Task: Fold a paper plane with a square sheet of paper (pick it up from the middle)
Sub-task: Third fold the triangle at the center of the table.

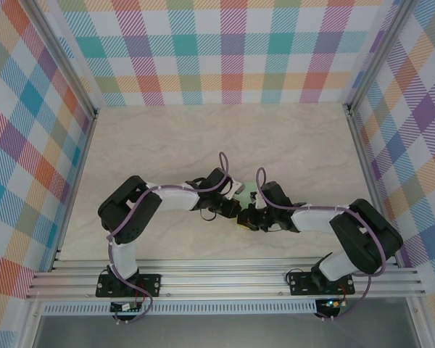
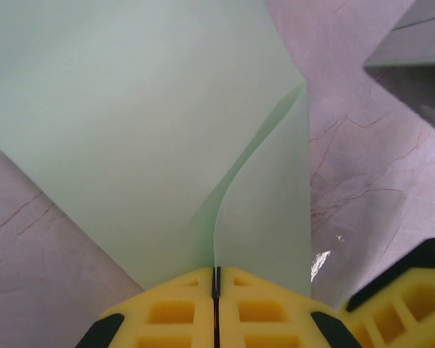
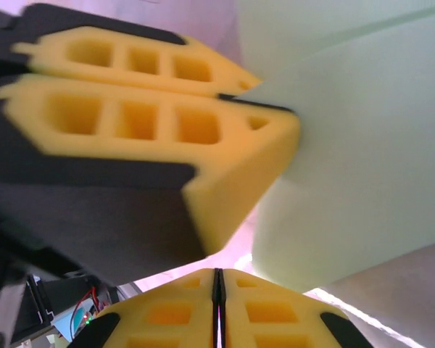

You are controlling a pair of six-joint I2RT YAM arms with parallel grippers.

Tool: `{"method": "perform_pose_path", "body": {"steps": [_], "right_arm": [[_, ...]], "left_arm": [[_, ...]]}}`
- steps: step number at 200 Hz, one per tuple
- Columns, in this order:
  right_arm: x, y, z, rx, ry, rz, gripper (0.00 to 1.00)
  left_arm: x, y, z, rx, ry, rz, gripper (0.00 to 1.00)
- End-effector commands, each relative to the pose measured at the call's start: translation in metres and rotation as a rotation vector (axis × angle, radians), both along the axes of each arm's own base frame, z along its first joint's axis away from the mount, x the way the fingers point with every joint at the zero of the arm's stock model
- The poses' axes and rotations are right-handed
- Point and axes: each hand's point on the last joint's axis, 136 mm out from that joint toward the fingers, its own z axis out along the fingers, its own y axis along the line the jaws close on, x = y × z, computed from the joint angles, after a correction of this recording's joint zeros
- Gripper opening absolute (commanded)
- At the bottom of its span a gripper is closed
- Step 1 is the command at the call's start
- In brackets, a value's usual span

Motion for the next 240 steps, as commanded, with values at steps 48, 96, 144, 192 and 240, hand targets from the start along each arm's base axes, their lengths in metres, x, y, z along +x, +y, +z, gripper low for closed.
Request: {"method": "perform_pose_path", "body": {"steps": [48, 96, 144, 192, 240], "right_arm": [[-0.011, -0.005, -0.039, -0.146, 0.073, 0.001, 0.1], [-0.015, -0.006, -0.037, -0.17, 0.071, 0.007, 0.09], [-0.017, -0.002, -0.028, -0.152, 0.059, 0.043, 0.11], [-0.004, -0.013, -0.01, -0.177, -0.001, 0.03, 0.11], [0.037, -0.049, 0.018, -0.091, -0.05, -0.103, 0.12]], "left_arm": [[-0.008, 0.029, -0.039, 0.155, 0.065, 0.031, 0.08], [-0.008, 0.032, -0.039, 0.165, 0.063, 0.038, 0.08], [-0.007, 0.033, -0.037, 0.164, 0.06, 0.045, 0.08], [-0.008, 0.033, -0.037, 0.167, 0.065, 0.046, 0.09], [-0.007, 0.033, -0.036, 0.168, 0.062, 0.05, 0.1]]}}
